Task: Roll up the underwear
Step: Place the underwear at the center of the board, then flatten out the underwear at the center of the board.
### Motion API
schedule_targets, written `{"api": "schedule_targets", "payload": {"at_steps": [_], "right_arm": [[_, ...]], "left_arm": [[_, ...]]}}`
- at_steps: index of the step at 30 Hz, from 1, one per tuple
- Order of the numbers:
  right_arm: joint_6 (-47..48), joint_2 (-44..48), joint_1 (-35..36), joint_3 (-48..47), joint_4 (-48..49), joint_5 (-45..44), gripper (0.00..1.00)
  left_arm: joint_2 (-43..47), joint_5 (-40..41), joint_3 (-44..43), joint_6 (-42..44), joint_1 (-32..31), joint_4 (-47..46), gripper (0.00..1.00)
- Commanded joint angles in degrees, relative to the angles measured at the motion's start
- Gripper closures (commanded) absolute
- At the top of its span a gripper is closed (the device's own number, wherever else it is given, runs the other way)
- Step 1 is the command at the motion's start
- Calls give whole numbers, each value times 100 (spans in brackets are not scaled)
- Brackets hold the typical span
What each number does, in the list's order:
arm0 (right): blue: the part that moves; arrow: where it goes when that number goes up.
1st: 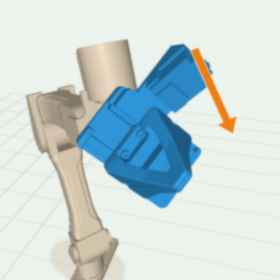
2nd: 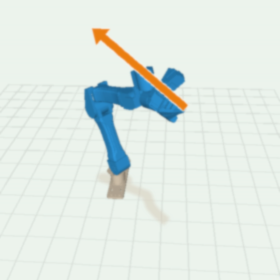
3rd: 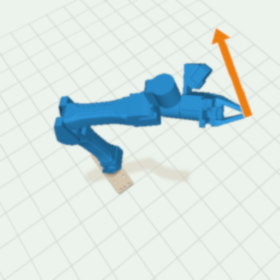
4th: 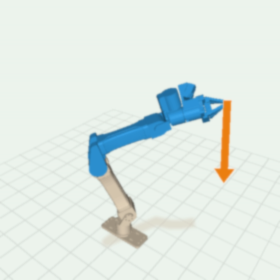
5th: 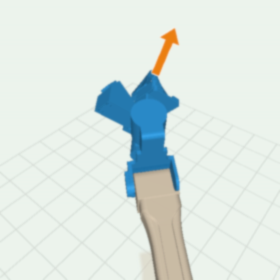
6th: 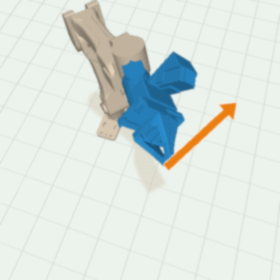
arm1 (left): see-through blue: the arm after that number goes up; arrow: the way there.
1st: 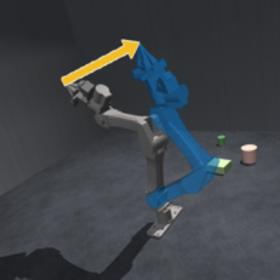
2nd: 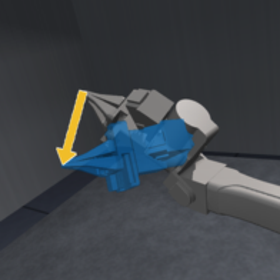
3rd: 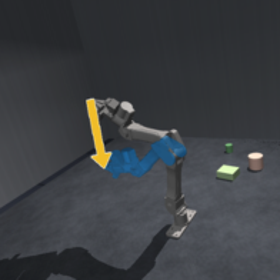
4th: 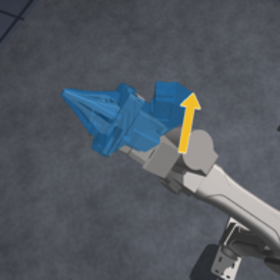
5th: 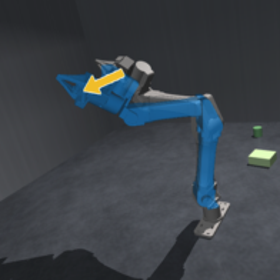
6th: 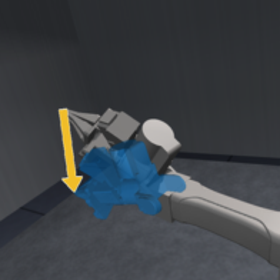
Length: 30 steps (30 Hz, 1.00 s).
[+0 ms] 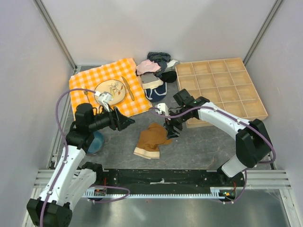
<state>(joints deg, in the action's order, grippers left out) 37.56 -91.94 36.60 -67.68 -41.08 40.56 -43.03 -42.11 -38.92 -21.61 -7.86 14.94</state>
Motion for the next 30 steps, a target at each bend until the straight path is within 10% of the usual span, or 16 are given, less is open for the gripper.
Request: {"api": "schedule_targets", "payload": {"at_steps": [1, 11, 21, 30], "right_arm": [[647, 431, -739, 370, 92, 1068, 27], [805, 677, -1269, 475, -5, 1473, 28], [770, 765, -1340, 484, 4, 1508, 28], [779, 669, -1366, 484, -23, 1517, 28]], "left_arm": [[171, 478, 95, -590, -1162, 411, 30], [-1186, 4604, 175, -1354, -6390, 405, 47], [-4167, 6179, -1126, -1777, -7116, 940, 50], [-4952, 6610, -1672, -1557, -7177, 1204, 50]]}}
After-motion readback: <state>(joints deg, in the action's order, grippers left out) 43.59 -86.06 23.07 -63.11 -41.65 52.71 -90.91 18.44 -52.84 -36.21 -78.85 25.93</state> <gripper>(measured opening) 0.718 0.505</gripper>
